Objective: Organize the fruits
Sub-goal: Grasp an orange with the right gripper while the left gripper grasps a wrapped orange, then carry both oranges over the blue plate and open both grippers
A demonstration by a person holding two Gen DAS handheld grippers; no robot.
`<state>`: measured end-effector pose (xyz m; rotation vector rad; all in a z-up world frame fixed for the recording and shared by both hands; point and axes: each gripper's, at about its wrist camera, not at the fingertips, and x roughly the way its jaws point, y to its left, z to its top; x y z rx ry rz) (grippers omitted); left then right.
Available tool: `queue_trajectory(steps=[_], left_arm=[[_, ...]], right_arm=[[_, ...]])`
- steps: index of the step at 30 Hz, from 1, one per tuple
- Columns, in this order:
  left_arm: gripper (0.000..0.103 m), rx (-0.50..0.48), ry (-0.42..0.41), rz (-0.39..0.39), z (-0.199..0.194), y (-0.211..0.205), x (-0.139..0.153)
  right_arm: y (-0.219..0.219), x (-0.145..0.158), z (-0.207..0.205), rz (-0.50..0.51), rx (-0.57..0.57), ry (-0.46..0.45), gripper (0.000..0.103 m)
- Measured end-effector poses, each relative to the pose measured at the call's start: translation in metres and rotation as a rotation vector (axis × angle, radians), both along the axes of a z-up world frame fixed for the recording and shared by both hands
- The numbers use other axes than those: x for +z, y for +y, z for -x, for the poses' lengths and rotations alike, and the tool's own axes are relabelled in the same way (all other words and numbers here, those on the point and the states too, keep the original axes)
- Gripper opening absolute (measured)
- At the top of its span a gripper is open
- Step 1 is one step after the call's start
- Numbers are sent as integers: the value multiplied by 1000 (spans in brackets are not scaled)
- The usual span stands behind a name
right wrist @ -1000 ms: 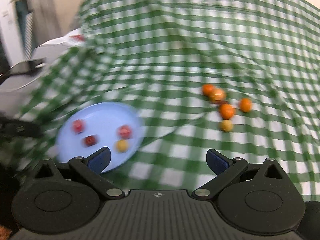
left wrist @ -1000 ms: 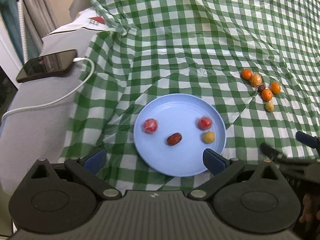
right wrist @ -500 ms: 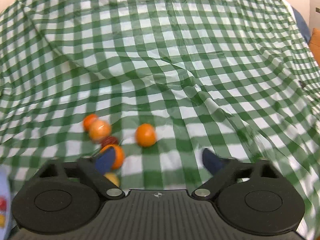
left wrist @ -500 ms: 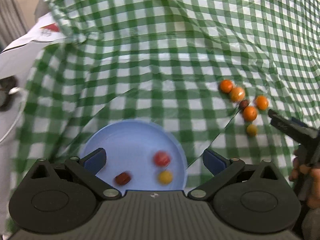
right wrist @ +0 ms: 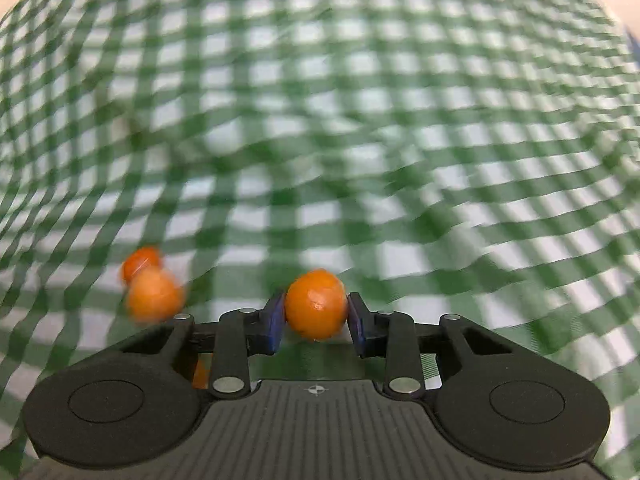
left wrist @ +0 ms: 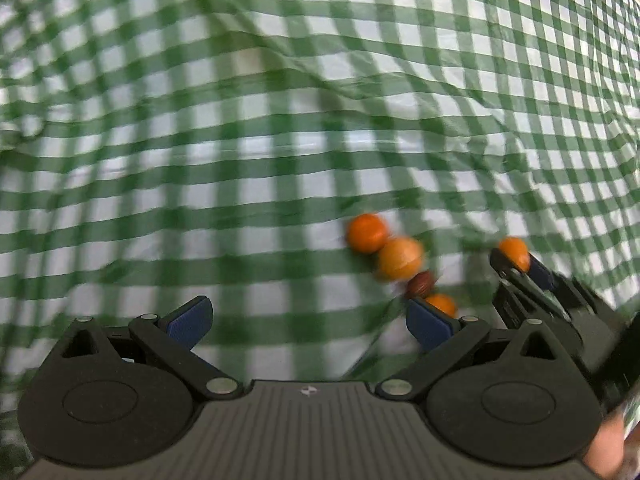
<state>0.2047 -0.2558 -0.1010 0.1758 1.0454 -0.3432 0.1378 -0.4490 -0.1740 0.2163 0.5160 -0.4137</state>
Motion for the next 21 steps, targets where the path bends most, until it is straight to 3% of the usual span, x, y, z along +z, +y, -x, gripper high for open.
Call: queue_trajectory(steps=[5,11,13,15,17,21], left_arm=[[102,-20,30,3,-24,-50,-34],[91,-11,67,23,-39,-72,-59],[71,-15,89,25,-44,-75,-67],[63,-9,91,31,-46,-73,-70],[43,-34,72,29,-42,-71,-67],[40,-53,13,16,-22,-55,-48]], right_arm=[[-28,-4,5,-84,-78,-3,34],[-30,-5,4,-93,-51,-21,34],[-28,-4,5,-101,-47,-22,34],[-29,-4,5,-108,-49,-20,34],[-30,-4,5,-114,-54,-21,34],[-28,-4,6,-97,-50,-38,34]])
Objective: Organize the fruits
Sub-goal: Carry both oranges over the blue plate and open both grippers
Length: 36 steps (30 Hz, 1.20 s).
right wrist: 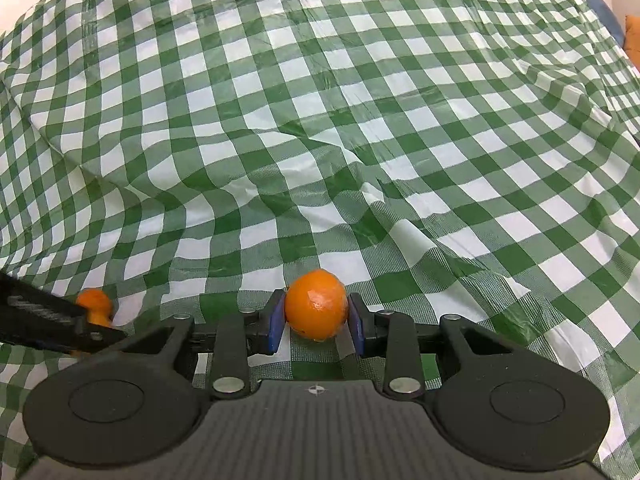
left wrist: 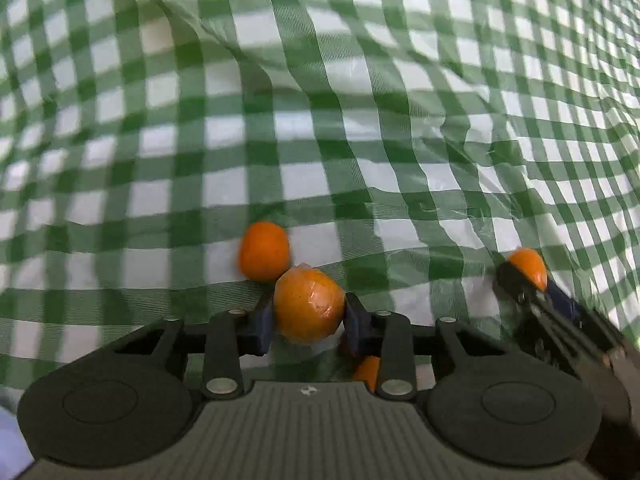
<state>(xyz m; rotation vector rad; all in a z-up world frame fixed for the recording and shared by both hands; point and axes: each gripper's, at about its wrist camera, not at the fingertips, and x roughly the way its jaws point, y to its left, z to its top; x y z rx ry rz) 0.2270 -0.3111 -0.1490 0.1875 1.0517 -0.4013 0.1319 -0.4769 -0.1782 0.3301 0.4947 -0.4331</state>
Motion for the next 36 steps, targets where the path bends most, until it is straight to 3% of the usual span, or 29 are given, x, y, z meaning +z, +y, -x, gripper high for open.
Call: queue_trajectory(steps=[8,14,18,22,26,36], left_arm=[[40,62,-36,-31,41,84,55],[40,110,-114,-49,86,154,96],[40,126,-155,-46,120,198,119],[40,149,-141,-23,151,230,130],[40,176,-144,9,185,262,139],[40,206,-185,43,246,318,148]], right_arm=[[6,1,10,60,-49,22,34],[38,47,42,107,-31,-21,34],[84,82,83,106,84,-52,34],[135,105,120,57,231,-48,34],[183,121,145,-25,351,-24,34],[288,141,190,-6,603,41,34]])
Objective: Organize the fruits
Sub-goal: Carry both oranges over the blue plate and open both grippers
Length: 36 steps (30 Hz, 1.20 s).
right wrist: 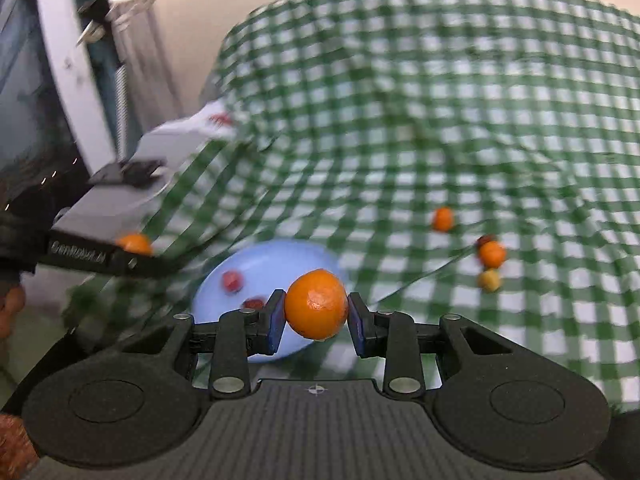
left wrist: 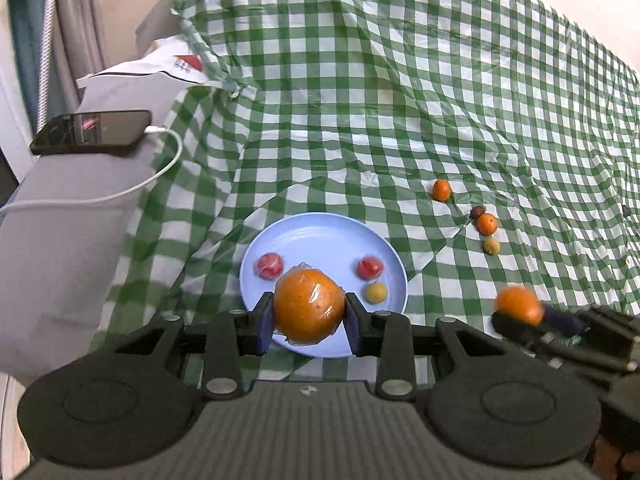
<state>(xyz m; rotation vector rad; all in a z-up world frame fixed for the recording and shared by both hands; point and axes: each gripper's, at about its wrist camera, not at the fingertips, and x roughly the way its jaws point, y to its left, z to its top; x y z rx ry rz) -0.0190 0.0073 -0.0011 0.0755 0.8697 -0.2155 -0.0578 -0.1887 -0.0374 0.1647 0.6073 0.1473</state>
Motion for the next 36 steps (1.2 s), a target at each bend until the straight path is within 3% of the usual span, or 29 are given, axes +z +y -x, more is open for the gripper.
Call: queue_trajectory(steps=[6,21,36], left_arm=[[40,14,-23,33,11,14,2],[40,8,-48,56,15,20,5],[40,12,-8,45,-4,22,-8]], right_arm=[[35,2,10,78,88,-5,34],[38,3,11,118,87,2,34],[39,-5,-5,127,91,46,34]])
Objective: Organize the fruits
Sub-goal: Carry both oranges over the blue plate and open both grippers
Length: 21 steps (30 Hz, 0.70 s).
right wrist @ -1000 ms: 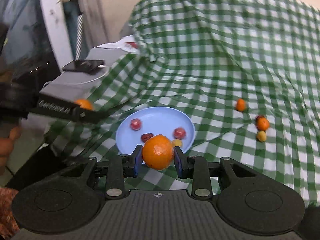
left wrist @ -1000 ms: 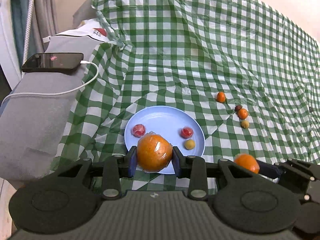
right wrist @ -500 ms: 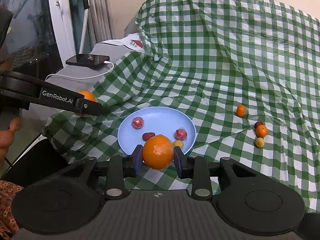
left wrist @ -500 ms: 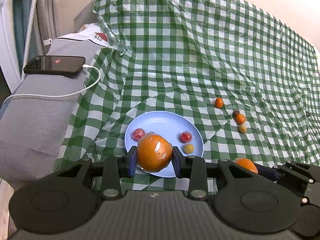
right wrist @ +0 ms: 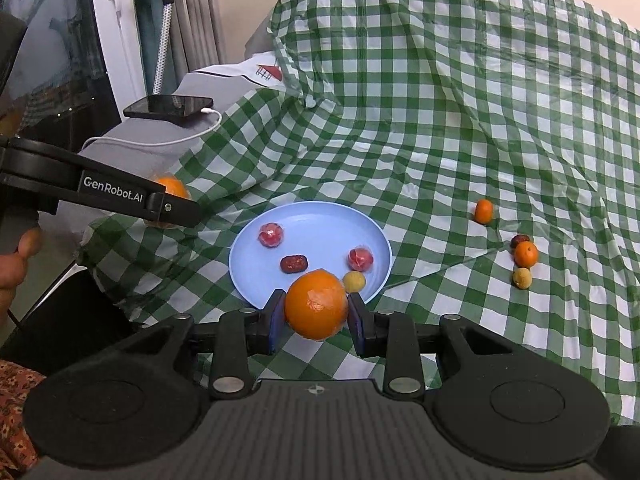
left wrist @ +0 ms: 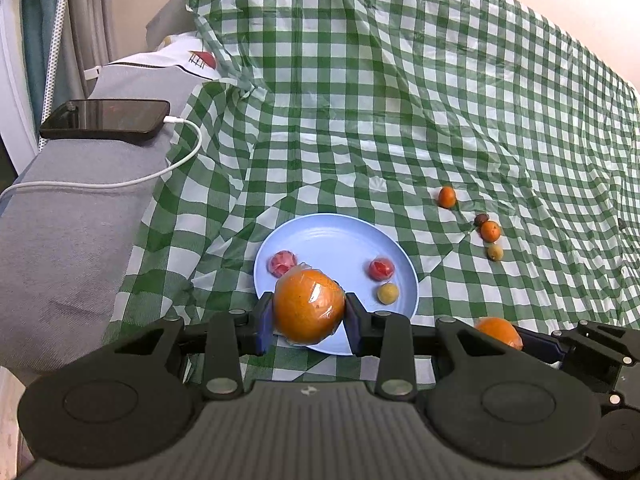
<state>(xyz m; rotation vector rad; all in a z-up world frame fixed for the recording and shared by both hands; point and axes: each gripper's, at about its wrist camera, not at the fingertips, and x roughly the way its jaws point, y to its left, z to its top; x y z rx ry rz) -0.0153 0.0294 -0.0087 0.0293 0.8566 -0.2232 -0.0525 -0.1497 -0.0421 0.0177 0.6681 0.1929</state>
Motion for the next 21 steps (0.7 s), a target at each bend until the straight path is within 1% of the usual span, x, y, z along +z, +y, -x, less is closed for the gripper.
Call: queue_trajectory(steps=[7,11,21], left_arm=[[40,5,13,4,-26,-3,-5],[40,8,12,-14,-44,-8,-9],[40,-3,59,-56,-85,-20,-34]], right_arm=[[1,-7,-20,16,5,10,34],[2,-11,-35,11,5,16,34],[8,-26,-75,20,14,46,34]])
